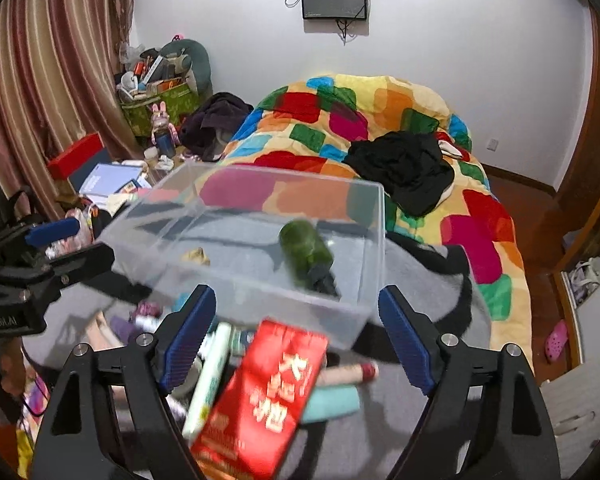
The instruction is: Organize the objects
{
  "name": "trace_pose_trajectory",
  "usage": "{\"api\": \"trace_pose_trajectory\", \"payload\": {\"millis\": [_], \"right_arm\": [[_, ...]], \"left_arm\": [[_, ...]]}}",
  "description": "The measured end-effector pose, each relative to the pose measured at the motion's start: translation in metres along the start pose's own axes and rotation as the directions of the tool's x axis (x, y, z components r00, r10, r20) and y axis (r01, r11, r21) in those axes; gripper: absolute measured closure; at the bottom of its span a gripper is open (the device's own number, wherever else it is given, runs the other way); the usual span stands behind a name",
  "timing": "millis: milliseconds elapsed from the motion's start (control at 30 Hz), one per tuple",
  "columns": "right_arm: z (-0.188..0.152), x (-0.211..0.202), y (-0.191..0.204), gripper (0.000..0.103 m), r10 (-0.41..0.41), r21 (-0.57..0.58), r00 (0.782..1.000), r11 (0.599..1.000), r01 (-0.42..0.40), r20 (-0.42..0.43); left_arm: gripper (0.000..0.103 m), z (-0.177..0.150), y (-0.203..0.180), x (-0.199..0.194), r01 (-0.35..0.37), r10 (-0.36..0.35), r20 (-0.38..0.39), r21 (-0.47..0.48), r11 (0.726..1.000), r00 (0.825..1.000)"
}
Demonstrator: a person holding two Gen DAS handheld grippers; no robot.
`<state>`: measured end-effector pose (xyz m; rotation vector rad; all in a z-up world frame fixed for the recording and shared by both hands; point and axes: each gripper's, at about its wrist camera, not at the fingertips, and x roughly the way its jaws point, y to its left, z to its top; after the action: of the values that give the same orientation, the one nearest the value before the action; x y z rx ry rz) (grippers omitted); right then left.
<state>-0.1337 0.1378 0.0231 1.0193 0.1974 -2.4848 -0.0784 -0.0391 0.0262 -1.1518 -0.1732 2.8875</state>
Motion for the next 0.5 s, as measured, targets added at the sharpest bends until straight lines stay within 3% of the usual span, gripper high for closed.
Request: {"api": "trace_pose_trajectory", "payload": {"millis": [367,500], "right_arm": [[-0.055,0.007,0.007,0.022,0.073,0.068,0.990,0.996,-0.065,-0.124],[-0.067,0.013,0.010,0.022,0.049,0.071,0.990,0.997,-0.039,-0.135]], "left_arm": [[0.010,-0.049,0.002,0.003,0.012,-0.014,-0.082,-0.023,1.000,0.997],[0.010,-0.055,-0.007,0.009,0.027,-0.028,-0.098,-0.016,1.000,0.995]]}}
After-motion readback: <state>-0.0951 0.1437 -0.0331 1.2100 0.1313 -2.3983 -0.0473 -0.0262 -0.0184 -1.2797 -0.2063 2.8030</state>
